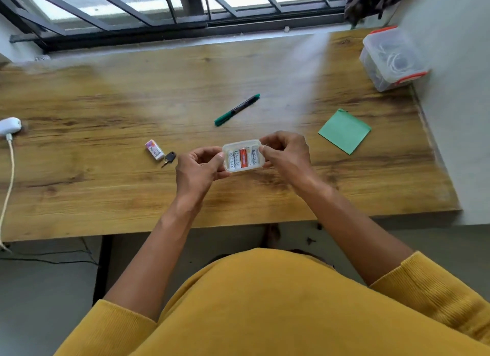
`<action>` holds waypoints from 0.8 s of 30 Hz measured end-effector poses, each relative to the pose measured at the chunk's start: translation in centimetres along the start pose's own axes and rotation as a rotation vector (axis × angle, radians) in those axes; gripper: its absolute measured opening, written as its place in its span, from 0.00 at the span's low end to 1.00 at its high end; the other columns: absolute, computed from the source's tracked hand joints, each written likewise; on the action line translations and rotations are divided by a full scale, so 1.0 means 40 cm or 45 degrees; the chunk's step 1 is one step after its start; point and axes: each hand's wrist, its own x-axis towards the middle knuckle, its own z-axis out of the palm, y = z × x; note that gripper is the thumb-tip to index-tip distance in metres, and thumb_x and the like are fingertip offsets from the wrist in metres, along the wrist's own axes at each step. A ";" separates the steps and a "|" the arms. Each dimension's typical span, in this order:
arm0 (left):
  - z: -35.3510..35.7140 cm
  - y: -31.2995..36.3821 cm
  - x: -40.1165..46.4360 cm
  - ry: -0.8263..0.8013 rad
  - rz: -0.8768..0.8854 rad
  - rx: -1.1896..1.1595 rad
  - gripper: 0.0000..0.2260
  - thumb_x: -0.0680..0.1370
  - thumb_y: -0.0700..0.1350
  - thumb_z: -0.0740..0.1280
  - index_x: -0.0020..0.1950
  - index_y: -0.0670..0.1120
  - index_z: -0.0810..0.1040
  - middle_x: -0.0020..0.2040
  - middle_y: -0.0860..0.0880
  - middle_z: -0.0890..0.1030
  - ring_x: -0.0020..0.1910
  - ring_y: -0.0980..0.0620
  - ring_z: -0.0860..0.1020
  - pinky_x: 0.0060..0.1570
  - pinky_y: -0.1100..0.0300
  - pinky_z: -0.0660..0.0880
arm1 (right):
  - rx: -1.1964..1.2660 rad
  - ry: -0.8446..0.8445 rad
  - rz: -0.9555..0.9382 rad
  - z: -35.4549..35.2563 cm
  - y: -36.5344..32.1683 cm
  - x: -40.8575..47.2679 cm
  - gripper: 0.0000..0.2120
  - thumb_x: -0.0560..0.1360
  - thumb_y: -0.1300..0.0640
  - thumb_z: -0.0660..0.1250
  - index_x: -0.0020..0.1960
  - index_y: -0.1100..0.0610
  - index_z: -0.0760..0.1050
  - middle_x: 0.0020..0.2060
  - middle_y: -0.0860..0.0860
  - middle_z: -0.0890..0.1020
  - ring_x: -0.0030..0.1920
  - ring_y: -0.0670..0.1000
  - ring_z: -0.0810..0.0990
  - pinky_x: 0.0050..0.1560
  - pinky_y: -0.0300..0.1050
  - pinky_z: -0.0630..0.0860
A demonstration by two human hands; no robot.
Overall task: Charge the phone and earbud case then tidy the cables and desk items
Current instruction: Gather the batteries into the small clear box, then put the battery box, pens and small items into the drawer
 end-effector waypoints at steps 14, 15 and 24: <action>0.064 -0.110 -0.173 -0.166 -0.038 0.067 0.11 0.80 0.36 0.74 0.62 0.42 0.84 0.55 0.43 0.87 0.52 0.49 0.88 0.48 0.55 0.86 | -0.066 0.241 0.107 -0.062 0.112 -0.223 0.08 0.79 0.61 0.72 0.58 0.57 0.83 0.50 0.51 0.86 0.51 0.49 0.87 0.52 0.54 0.86; 0.071 -0.112 -0.180 -0.166 -0.033 0.075 0.11 0.80 0.35 0.74 0.62 0.41 0.84 0.55 0.44 0.87 0.54 0.49 0.87 0.50 0.54 0.86 | -0.076 0.256 0.112 -0.066 0.112 -0.232 0.08 0.79 0.61 0.72 0.57 0.57 0.83 0.51 0.51 0.86 0.52 0.49 0.86 0.52 0.54 0.86; 0.101 -0.152 -0.247 -0.027 -0.076 0.015 0.13 0.79 0.35 0.73 0.62 0.44 0.86 0.57 0.48 0.87 0.57 0.51 0.86 0.60 0.50 0.84 | -0.094 0.241 0.127 -0.101 0.119 -0.288 0.08 0.80 0.61 0.70 0.59 0.56 0.83 0.51 0.51 0.85 0.53 0.50 0.85 0.52 0.53 0.86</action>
